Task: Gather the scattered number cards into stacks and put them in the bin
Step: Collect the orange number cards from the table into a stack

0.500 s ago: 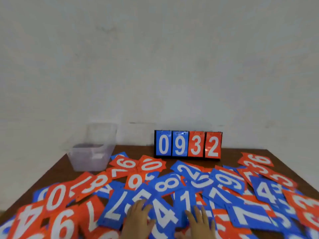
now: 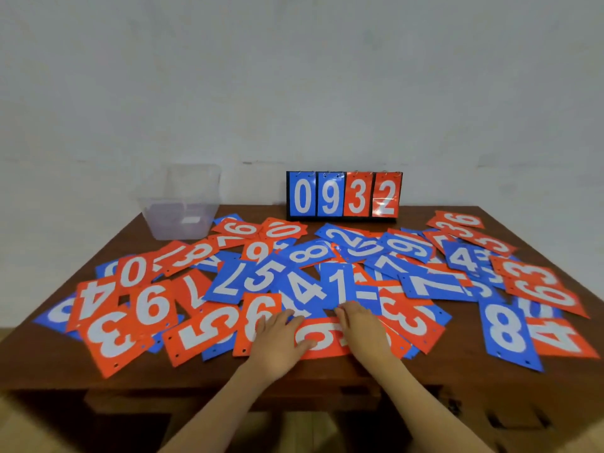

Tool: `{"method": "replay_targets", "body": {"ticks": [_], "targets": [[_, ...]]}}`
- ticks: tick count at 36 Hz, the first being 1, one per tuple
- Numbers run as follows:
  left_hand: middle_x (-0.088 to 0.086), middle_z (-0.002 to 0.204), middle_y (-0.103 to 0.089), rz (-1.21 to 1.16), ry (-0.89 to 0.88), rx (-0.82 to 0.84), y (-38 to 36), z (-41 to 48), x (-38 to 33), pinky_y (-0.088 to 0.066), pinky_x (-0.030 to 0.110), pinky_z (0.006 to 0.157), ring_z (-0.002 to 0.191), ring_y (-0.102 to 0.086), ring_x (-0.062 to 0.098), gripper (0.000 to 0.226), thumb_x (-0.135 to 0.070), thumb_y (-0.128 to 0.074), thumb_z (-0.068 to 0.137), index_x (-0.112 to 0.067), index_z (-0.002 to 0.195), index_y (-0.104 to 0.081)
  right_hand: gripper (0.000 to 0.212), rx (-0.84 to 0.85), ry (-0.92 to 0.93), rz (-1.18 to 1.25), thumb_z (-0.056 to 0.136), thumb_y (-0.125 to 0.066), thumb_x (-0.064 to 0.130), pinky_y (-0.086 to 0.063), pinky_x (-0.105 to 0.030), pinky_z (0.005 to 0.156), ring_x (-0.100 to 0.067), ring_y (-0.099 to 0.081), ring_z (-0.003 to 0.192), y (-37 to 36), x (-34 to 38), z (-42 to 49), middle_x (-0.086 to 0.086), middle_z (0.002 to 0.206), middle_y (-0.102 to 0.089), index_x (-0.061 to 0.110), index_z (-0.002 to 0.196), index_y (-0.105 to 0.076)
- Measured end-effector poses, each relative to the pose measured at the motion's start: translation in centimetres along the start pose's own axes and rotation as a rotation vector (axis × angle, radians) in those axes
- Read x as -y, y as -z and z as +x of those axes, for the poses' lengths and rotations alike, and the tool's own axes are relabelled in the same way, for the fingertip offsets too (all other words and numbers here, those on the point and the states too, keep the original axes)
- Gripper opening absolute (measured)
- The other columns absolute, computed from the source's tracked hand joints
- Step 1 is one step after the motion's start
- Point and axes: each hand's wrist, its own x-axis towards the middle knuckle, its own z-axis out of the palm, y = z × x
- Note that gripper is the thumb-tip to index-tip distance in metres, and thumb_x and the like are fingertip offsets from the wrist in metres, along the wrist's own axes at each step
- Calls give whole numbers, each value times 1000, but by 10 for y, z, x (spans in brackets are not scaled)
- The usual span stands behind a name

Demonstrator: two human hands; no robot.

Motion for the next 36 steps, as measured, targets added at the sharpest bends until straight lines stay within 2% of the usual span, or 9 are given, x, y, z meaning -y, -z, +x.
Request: {"method": "replay_targets", "body": {"ticks": [3,7,12,16,20,23,28,32,36], "targets": [[-1,155,-23,12,10,-36,4,2,-6,-8,43,118,144,-17,19,53,-48,-36,98,-27,146,-30,32,-1,-3,-18,102,-34,32,-49,-29,86,-19,-61,101,20,3,6,-4,113,-63,14,115,-56],[1,153,-29,54,-24,-82,7,10,-20,-12,41,118,142,-22,21,44,-34,-39,100,-26,143,-37,29,-80,20,-37,102,-36,30,-48,-29,73,-21,-60,83,50,3,13,-8,99,-65,10,104,-57],[2,144,-43,94,-25,-14,14,27,-37,-24,42,116,133,-38,22,40,-29,-46,98,-21,137,-47,26,-325,-36,351,99,-45,27,-41,-21,77,-14,-58,90,91,-2,26,-1,97,-64,12,109,-64],[0,134,-53,-371,30,-119,24,40,-55,-44,30,101,119,-52,17,31,-33,-48,97,-19,123,-60,24,-274,-188,712,99,-44,26,-38,-24,82,-8,-49,92,100,-12,39,5,98,-56,13,111,-61],[-2,130,-56,-756,8,-176,38,49,-77,-40,21,91,121,-52,15,41,-44,-41,97,-19,128,-54,22,-185,-312,950,99,-45,23,-47,-35,97,-16,-55,110,93,-27,54,1,116,-58,18,116,-57],[-5,124,-56,-888,28,-171,45,57,-88,-46,21,83,113,-54,13,42,-42,-51,93,-17,127,-52,14,-168,-318,1053,99,-44,20,-52,-37,91,-16,-59,102,92,-30,57,1,106,-59,20,107,-56],[-2,115,-58,-977,73,-189,42,65,-90,-54,30,84,106,-58,16,18,-26,-59,92,-21,109,-53,11,-180,-233,974,98,-47,18,-49,-28,84,-13,-58,95,92,-39,55,5,98,-59,23,102,-56],[5,118,-62,-980,68,-163,40,64,-85,-53,46,91,108,-61,23,20,-28,-59,92,-18,109,-56,16,-78,-188,879,93,-57,20,-50,-23,77,-15,-61,97,91,-48,49,0,101,-63,19,109,-60],[-2,114,-60,-916,8,-254,41,58,-85,-48,29,91,107,-57,15,24,-25,-60,92,-13,113,-60,10,-156,-92,871,92,-59,19,-48,-21,69,-13,-61,79,94,-50,38,-4,89,-64,11,95,-62]]}}
